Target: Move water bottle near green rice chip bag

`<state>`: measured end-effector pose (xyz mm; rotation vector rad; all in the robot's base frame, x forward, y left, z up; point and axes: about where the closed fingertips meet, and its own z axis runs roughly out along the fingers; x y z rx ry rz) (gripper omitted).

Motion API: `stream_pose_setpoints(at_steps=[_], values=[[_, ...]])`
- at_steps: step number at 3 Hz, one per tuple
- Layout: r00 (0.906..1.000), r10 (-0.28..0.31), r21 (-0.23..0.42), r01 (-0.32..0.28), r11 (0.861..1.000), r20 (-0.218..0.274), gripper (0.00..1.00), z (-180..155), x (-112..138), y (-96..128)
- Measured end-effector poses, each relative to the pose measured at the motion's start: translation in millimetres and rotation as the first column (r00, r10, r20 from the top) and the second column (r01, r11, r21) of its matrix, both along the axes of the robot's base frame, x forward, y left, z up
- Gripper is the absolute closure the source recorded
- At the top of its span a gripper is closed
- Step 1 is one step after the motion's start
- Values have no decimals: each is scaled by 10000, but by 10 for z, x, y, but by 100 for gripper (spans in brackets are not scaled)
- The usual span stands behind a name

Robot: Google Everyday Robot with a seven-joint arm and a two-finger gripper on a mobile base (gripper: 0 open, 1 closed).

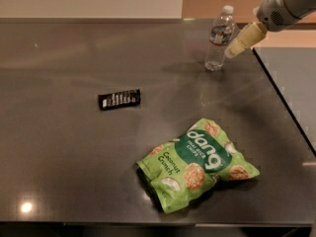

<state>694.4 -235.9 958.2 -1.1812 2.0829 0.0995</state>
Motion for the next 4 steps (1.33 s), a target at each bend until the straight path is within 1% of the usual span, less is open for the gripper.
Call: stream_pose_setpoints(at_steps=[1, 2, 3, 4], values=[[9989, -389, 767, 368, 9964, 268, 0, 7, 237, -16], [9972, -682, 1540, 627, 9861, 308, 0, -2, 419, 10], [9959, -859, 2187, 777, 9727, 283, 0, -43, 566, 73], [9949, -969, 2672, 856, 9598, 292, 0, -70, 668, 132]])
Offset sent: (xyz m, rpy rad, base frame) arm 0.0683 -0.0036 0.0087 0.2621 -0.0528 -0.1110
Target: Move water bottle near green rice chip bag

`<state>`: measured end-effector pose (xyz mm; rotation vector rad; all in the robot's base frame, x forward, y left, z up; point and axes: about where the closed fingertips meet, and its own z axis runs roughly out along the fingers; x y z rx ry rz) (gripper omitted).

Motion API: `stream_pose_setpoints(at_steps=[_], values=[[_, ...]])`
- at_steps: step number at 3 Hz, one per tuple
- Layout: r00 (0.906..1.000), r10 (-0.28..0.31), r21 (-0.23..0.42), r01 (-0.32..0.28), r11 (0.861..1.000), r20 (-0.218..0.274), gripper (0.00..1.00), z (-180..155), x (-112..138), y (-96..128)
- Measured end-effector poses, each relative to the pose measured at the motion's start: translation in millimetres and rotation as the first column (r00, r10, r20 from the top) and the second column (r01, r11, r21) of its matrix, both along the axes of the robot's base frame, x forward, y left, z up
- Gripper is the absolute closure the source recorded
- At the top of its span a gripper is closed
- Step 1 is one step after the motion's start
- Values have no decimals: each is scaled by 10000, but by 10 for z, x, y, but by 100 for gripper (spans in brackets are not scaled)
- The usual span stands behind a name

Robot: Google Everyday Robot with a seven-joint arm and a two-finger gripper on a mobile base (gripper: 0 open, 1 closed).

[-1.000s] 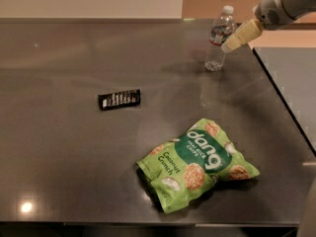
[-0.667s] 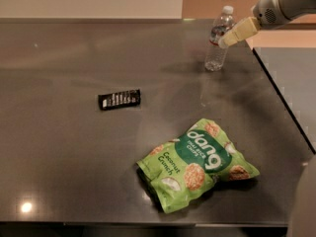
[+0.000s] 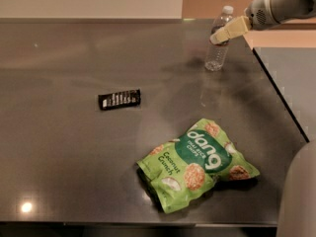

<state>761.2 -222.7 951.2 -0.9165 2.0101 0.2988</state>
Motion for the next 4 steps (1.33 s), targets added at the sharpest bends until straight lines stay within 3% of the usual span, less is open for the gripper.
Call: stream_pose_setpoints(at_steps=[2, 4], values=[[9999, -61, 684, 67, 9976, -83, 41, -31, 54, 84], [9995, 328, 1017, -324, 9943, -28, 87, 76, -120, 151]])
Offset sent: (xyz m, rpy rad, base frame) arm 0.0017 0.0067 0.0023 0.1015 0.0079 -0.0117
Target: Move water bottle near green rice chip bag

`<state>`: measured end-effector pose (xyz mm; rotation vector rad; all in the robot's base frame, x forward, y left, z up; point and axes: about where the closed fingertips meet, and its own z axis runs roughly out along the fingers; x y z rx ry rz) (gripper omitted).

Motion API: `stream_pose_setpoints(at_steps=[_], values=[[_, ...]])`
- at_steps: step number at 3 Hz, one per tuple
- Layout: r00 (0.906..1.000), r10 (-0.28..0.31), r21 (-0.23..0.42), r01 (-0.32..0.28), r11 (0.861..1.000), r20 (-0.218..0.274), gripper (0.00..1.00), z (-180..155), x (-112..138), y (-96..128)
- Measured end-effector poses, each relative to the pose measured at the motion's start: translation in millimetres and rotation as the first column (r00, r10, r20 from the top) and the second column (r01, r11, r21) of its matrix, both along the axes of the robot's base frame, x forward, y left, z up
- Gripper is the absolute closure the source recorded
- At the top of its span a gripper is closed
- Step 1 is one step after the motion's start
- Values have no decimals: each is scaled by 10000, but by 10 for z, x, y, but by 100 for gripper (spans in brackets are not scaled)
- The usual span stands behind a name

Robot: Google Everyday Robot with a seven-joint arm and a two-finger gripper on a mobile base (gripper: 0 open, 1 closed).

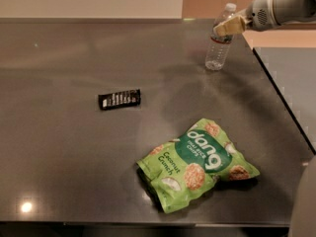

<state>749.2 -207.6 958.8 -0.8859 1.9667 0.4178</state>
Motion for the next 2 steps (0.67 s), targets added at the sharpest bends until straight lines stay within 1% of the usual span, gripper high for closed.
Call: stream_pose_setpoints(at_steps=[1, 2], values=[[9979, 651, 176, -650, 9977, -17, 100, 130, -283, 112], [9897, 1423, 329, -1418, 9894, -141, 100, 187, -610, 260]])
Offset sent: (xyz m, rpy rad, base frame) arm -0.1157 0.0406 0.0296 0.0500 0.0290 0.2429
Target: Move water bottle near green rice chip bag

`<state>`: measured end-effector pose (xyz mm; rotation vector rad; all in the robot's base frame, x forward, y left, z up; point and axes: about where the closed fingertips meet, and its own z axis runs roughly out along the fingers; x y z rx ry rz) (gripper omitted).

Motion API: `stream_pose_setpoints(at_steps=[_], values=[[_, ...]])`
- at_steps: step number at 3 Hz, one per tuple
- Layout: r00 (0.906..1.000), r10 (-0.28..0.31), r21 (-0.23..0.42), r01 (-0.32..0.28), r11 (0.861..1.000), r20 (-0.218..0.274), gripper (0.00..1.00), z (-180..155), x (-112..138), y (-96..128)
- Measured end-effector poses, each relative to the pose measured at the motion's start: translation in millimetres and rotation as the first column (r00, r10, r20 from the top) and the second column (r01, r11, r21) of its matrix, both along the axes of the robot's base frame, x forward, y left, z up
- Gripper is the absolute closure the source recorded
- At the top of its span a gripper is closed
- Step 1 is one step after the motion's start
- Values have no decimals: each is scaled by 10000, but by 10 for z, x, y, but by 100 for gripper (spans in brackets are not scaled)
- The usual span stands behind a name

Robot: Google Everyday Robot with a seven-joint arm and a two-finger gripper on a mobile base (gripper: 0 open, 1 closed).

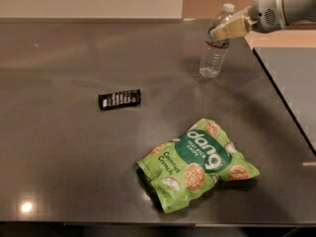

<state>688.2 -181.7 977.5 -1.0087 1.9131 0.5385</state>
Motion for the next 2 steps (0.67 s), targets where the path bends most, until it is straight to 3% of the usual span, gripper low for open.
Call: stream_pose_setpoints(at_steps=[2], values=[[9909, 1338, 137, -1336, 9909, -150, 100, 11, -681, 286]])
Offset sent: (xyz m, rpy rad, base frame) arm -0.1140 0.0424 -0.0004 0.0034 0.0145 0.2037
